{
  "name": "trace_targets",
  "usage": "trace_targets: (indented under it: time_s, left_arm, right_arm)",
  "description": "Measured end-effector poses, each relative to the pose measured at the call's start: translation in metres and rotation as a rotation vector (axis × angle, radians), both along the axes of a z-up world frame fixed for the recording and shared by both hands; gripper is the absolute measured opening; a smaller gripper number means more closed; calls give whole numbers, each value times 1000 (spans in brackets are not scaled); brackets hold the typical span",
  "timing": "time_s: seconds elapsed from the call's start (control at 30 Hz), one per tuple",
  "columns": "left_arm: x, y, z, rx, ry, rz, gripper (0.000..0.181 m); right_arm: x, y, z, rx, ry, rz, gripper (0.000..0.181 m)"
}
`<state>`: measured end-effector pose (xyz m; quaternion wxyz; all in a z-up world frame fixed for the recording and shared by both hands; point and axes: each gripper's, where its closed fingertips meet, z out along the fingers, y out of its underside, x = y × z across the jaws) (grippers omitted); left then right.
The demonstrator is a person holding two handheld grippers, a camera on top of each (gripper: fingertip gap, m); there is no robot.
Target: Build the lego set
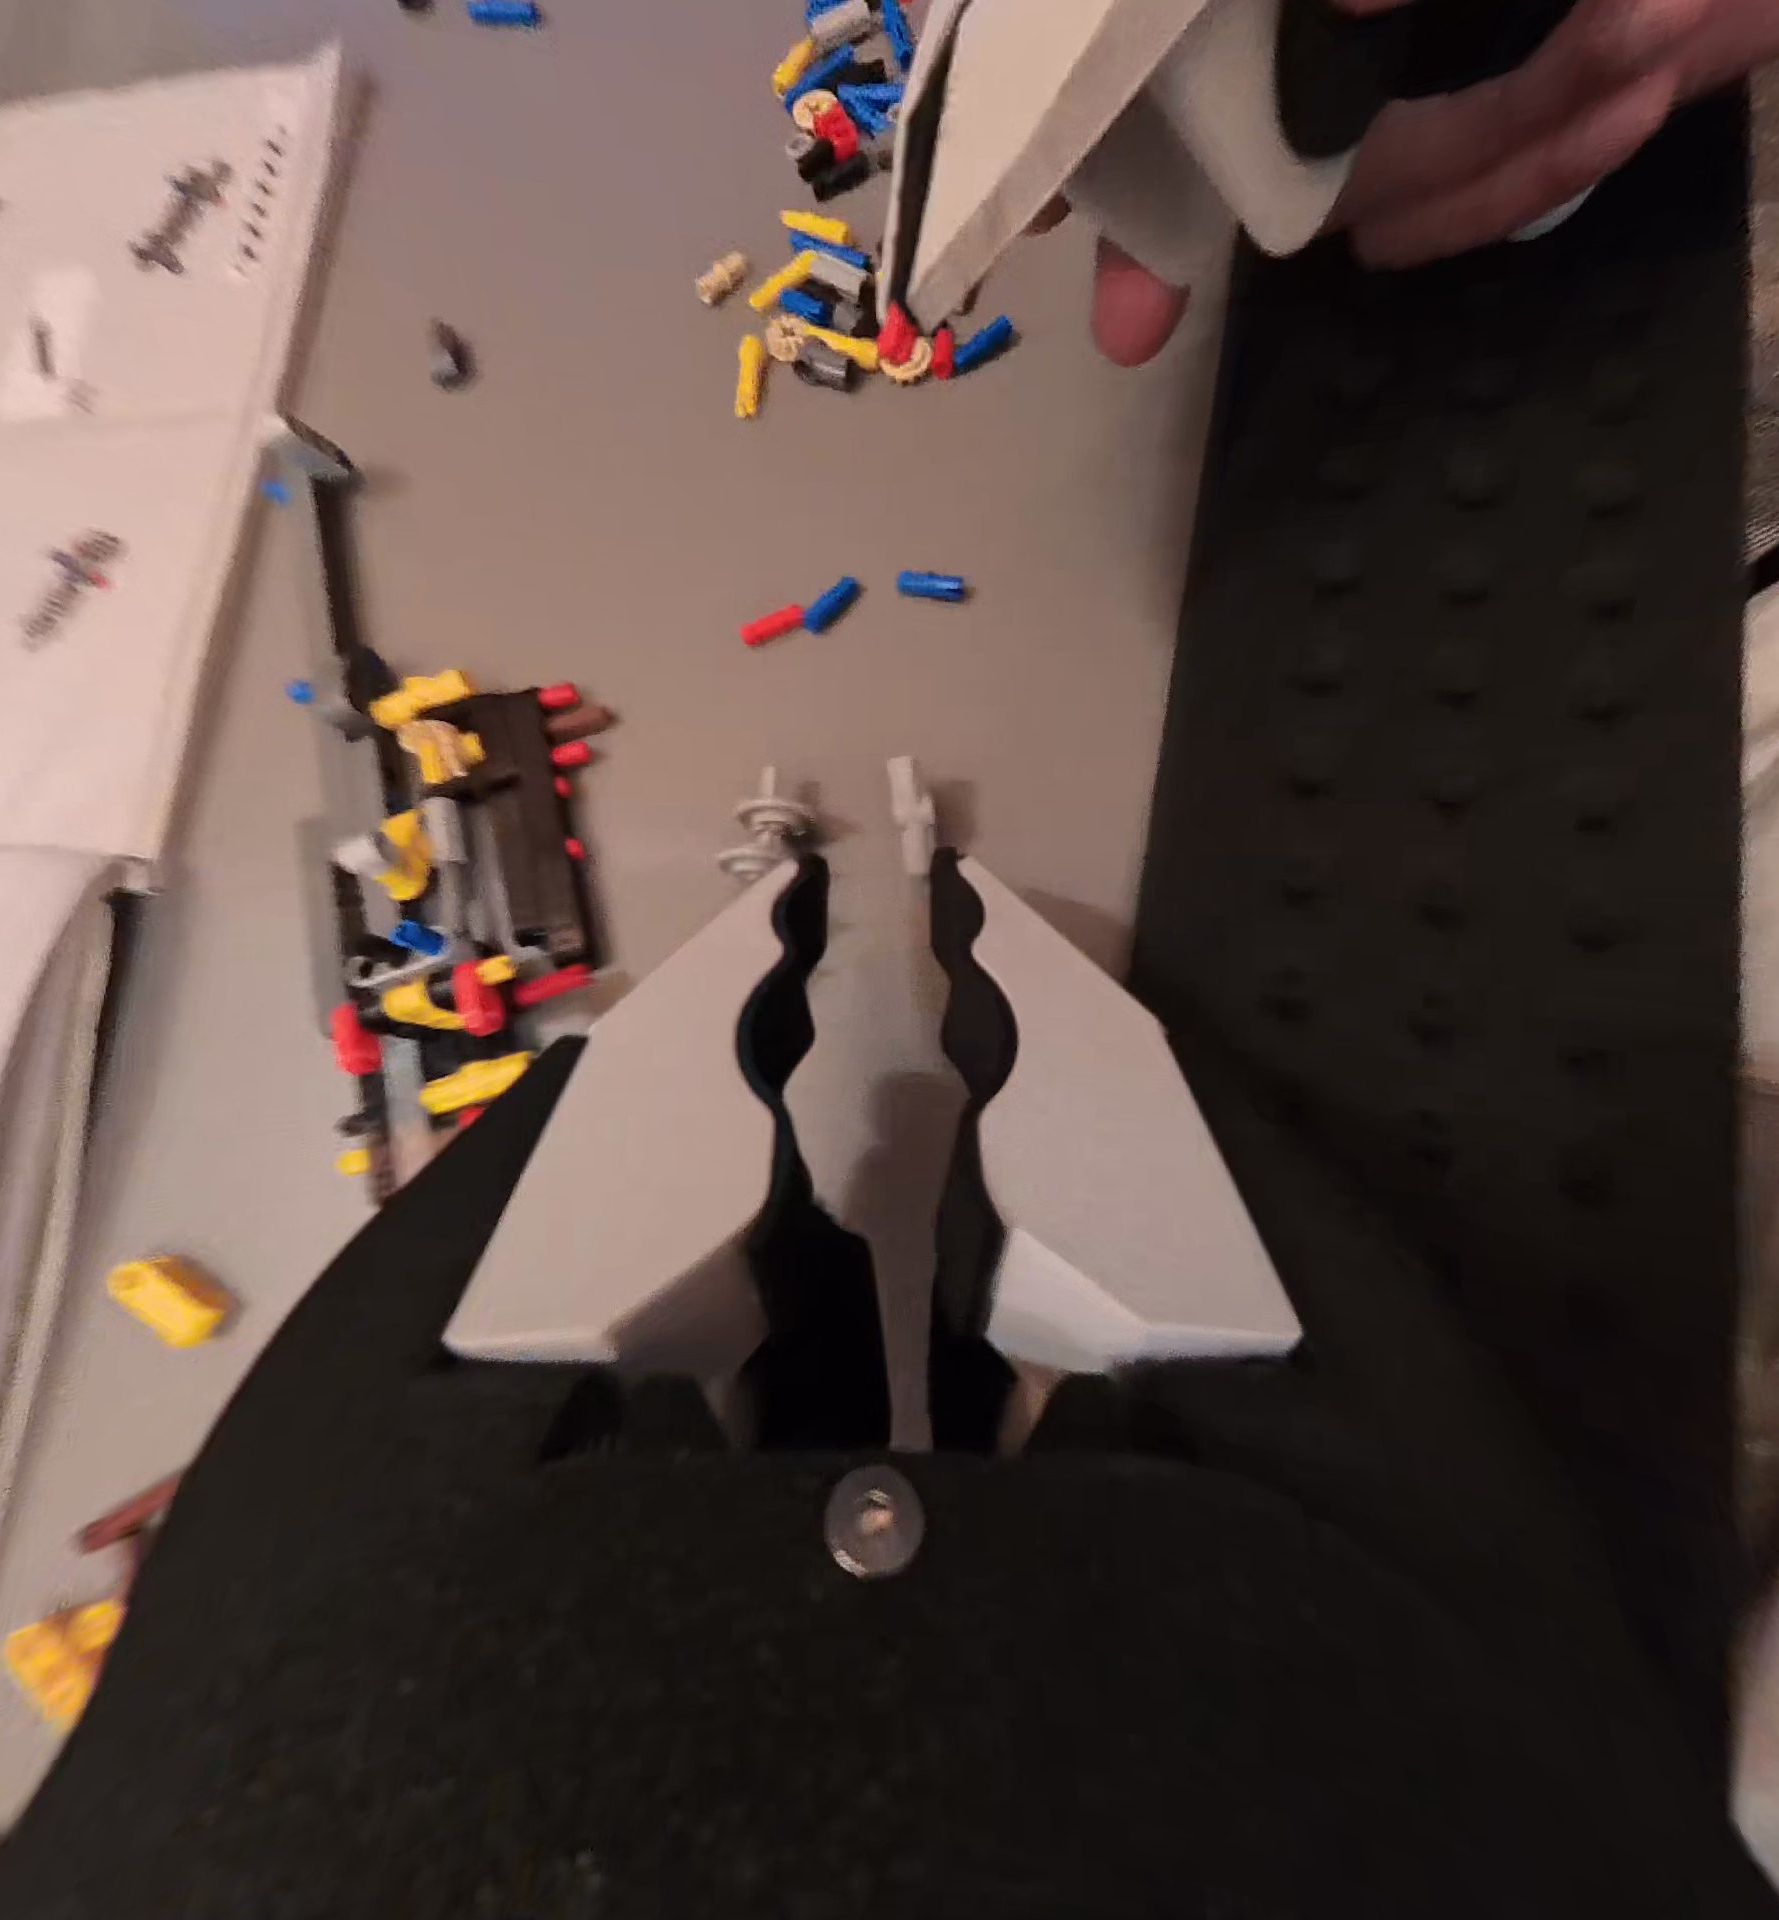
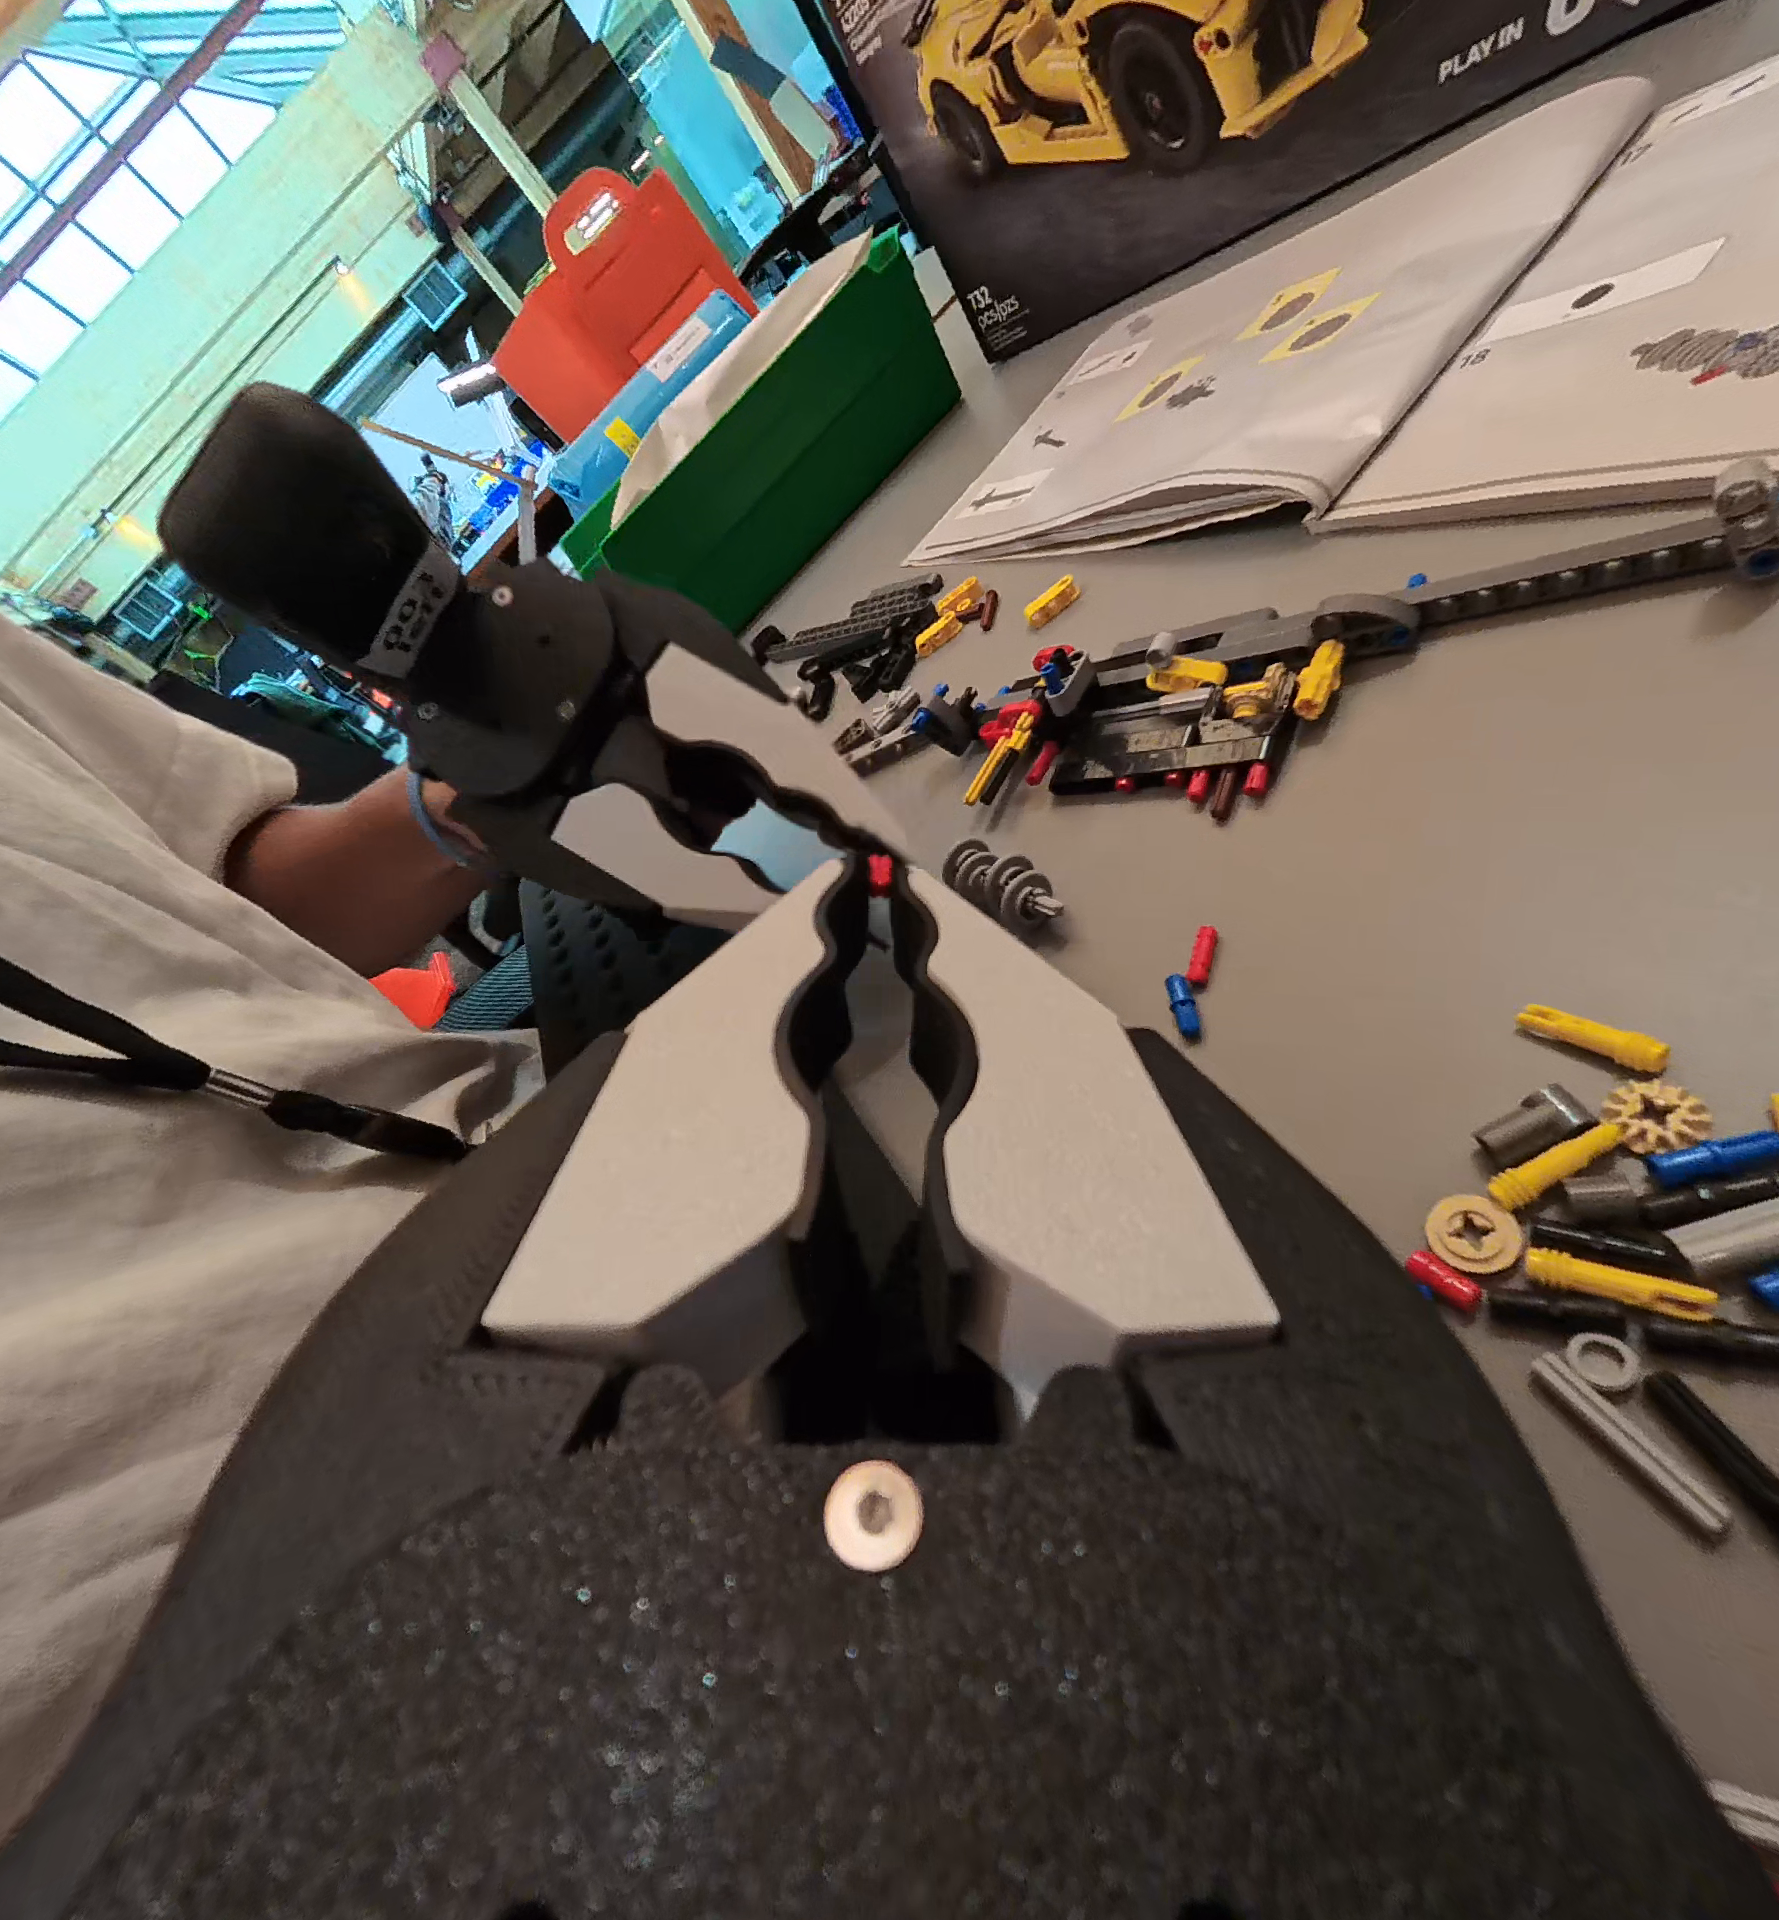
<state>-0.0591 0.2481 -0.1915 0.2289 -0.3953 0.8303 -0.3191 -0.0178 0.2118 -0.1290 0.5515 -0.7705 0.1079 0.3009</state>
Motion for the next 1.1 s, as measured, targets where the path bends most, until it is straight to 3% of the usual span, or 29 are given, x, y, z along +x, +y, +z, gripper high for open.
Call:
trace_targets:
  time_s: [0.2, 0.33, 0.4, 0.5, 0.6, 0.7, 0.77, 1.1]
  left_arm:
    - [11, -17, -7, -80, 65, 70, 33]
    - [14, -17, -12, -46, 68, 62, 23]
    - [16, -15, -13, -40, 60, 60, 8]
    - [16, -17, -15, -53, 63, 15, 7]
    - [23, -13, -1, 49, -92, -32, 6]
    - [28, -22, 21, 8, -300, -102, 6]
    - [29, -22, 23, 69, -378, -122, 6]
    - [30, -22, 26, 81, -434, -134, 6]
  right_arm:
    - [3, -2, 4, 29, 33, -10, 3]
    - [4, -3, 7, 48, 53, -8, 3]
    - [4, -4, 7, 51, 60, -2, 3]
    - [4, -4, 7, 50, 58, -7, 2]
    - [6, -1, 2, 11, -3, -40, 2]
    - [-5, 3, -12, -84, -120, 7, 3]
    - [-7, 7, -14, -89, -219, -3, 2]
    - [-9, 10, -24, -148, -312, -1, 3]
